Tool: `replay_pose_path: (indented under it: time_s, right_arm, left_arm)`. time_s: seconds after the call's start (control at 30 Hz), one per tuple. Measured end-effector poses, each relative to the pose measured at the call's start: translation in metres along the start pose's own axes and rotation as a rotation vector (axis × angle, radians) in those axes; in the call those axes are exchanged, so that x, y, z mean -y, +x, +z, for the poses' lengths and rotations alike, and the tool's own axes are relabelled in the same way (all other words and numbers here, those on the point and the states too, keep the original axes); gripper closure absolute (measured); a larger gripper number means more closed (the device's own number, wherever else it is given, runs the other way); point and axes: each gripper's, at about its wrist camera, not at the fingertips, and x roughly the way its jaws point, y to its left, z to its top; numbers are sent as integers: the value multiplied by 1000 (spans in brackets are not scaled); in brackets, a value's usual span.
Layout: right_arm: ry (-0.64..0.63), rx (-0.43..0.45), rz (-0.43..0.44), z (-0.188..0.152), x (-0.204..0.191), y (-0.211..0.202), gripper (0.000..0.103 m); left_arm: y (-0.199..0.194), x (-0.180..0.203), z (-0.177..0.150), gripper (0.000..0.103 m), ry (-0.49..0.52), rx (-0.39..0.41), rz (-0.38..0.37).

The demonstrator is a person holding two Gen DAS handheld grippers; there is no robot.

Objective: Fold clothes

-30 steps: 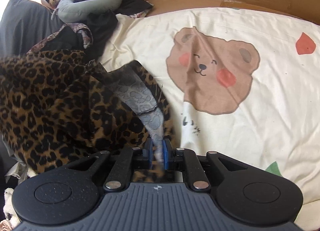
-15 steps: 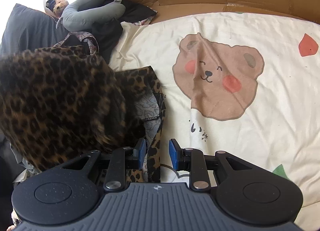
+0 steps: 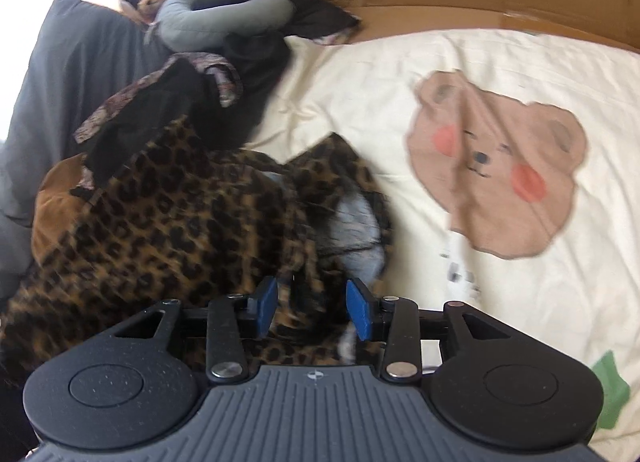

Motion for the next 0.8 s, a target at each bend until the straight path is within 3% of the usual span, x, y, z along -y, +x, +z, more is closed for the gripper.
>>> replay_pose_path:
  time_s: [0.33, 0.5, 0.8]
  right_arm:
    - [-62, -28, 109, 19, -57, 11, 43]
    - [-106, -85, 148, 21, -89, 29, 35]
    - [-211, -220, 42, -6, -108, 82, 35]
  left_arm:
    - [53, 39, -59, 91, 46, -143, -127]
    - [78, 52, -81, 91, 70, -191, -136]
    - [110, 46, -117, 90, 71, -323, -109]
